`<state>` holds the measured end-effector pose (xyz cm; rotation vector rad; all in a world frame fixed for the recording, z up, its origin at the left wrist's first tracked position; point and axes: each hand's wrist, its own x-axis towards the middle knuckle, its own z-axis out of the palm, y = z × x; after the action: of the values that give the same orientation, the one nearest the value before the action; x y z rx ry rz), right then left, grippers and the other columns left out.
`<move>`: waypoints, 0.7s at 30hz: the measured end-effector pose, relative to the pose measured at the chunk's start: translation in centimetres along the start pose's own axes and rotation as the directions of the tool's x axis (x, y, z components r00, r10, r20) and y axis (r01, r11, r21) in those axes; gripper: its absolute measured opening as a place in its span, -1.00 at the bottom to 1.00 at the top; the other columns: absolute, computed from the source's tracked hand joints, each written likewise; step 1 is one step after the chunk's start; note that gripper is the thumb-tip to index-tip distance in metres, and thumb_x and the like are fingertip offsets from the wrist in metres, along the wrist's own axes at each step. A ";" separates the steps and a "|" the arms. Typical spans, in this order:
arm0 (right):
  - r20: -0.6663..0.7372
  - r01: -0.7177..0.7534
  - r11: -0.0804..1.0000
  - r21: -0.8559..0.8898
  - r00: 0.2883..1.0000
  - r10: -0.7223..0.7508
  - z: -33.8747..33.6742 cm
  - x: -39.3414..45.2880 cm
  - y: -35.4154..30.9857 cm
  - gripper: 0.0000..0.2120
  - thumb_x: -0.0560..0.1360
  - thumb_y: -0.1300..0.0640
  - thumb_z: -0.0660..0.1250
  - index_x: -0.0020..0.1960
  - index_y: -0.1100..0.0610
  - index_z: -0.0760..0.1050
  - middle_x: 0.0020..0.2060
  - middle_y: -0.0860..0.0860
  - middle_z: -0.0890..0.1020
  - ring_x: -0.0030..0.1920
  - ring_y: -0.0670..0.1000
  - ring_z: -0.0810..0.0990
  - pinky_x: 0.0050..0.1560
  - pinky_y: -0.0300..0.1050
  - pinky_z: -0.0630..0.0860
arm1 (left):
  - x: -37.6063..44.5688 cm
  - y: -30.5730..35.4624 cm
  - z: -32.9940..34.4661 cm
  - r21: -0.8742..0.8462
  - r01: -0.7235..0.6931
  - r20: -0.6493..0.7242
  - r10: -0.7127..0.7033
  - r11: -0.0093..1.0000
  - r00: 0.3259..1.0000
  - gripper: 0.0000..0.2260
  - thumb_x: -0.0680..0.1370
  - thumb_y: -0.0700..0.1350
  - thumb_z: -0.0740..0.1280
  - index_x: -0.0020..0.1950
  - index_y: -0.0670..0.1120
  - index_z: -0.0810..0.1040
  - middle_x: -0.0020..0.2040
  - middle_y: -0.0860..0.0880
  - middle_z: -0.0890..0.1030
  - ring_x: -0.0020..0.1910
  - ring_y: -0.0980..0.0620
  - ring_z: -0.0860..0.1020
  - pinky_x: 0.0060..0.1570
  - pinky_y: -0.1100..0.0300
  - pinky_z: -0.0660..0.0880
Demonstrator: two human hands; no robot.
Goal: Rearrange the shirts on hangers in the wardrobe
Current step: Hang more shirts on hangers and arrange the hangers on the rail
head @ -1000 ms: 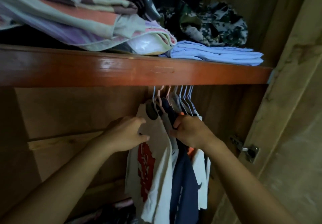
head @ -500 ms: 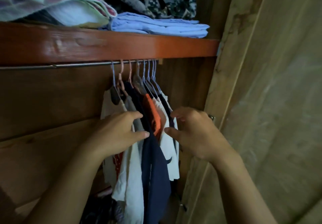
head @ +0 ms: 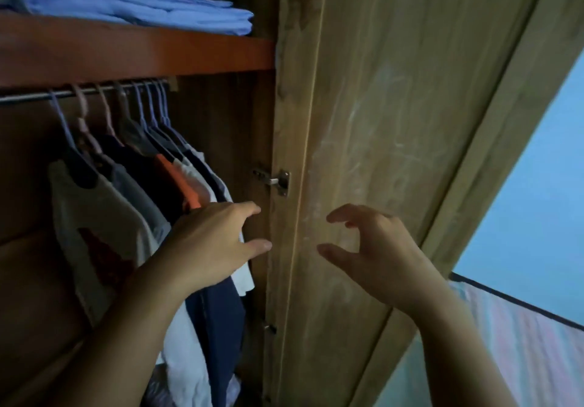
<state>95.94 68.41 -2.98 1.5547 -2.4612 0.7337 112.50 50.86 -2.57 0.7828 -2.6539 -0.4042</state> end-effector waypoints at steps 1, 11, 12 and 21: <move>-0.011 -0.049 0.999 -0.019 0.999 0.049 -0.4 -1.1 0.4 -0.57 0.45 -0.24 0.39 0.28 -0.17 0.44 0.20 -0.22 0.56 0.10 -0.21 0.52 -0.08 -0.39 0.33 | 0.0 0.7 0.5 -0.026 -0.029 0.022 0.029 0.999 0.999 -0.44 0.49 0.25 0.37 0.45 0.16 0.37 0.34 0.07 0.52 0.17 0.08 0.52 -0.05 0.21 0.40; -0.094 -0.424 0.905 -0.043 0.903 0.419 -5.5 -11.5 4.8 -0.62 0.45 -0.17 0.44 0.22 -0.10 0.53 0.14 -0.14 0.61 0.11 -0.11 0.54 -0.07 -0.24 0.36 | 0.3 8.9 5.3 -0.273 -0.251 0.305 0.331 0.929 0.893 -0.37 0.47 0.30 0.34 0.50 0.26 0.22 0.49 0.14 0.33 0.38 0.11 0.37 0.17 0.15 0.40; -0.107 -0.451 0.891 -0.053 0.890 0.444 -6.1 -12.5 5.3 -0.61 0.45 -0.18 0.43 0.23 -0.10 0.51 0.17 -0.16 0.60 0.15 -0.11 0.53 -0.03 -0.23 0.35 | 0.3 10.0 5.8 -0.284 -0.270 0.333 0.359 0.920 0.872 -0.37 0.47 0.31 0.34 0.49 0.28 0.21 0.49 0.14 0.33 0.39 0.11 0.36 0.22 0.11 0.41; -0.232 -0.641 0.759 -0.108 0.759 0.608 -10.7 -21.2 10.1 -0.55 0.42 -0.22 0.42 0.26 -0.13 0.48 0.22 -0.17 0.57 0.20 -0.12 0.51 0.03 -0.22 0.30 | 0.9 22.3 9.9 -0.328 -0.547 0.345 0.637 0.770 0.689 -0.52 0.46 0.30 0.36 0.34 0.21 0.41 0.24 0.20 0.55 -0.03 0.34 0.49 -0.08 0.18 0.53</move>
<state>95.27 94.12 -4.67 0.5300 -2.8056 0.6598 97.39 70.03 -3.19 -0.3100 -3.0009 -0.7134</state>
